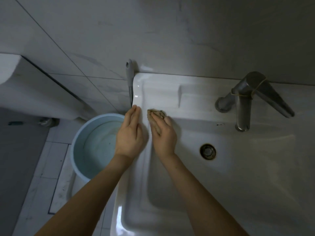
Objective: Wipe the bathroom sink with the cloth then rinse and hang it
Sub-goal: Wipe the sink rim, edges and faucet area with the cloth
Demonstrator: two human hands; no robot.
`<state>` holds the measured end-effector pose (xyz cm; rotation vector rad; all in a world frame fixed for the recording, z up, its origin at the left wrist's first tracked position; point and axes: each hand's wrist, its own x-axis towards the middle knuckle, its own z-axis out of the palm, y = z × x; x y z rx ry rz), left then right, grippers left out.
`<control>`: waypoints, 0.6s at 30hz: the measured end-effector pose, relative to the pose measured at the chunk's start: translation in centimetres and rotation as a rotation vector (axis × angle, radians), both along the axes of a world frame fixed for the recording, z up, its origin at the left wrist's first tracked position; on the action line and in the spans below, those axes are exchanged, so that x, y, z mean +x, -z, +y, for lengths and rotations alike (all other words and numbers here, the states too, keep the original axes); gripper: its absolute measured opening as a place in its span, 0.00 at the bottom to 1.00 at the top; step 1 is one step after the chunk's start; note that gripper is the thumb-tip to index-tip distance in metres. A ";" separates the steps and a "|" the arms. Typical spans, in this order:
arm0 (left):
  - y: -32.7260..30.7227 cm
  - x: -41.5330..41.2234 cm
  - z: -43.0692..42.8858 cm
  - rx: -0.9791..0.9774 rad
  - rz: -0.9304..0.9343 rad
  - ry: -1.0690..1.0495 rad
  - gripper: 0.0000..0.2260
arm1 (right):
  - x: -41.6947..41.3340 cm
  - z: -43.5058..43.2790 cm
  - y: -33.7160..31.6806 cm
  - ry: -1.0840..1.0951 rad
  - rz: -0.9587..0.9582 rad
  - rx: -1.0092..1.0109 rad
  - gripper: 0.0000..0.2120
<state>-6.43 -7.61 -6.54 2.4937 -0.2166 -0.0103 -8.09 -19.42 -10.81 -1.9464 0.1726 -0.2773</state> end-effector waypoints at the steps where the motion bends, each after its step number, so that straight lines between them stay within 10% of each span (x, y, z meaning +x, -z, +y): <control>1: 0.0 0.0 0.0 -0.007 0.002 -0.002 0.24 | -0.1 -0.4 0.1 -0.056 0.009 0.044 0.14; 9: -0.1 0.0 0.1 -0.051 0.001 -0.008 0.23 | -11.9 -0.7 -1.2 -0.468 0.307 0.298 0.14; 18: -2.0 -0.2 0.2 0.102 0.094 0.030 0.25 | -14.5 -7.4 -5.5 -0.840 0.639 -0.152 0.13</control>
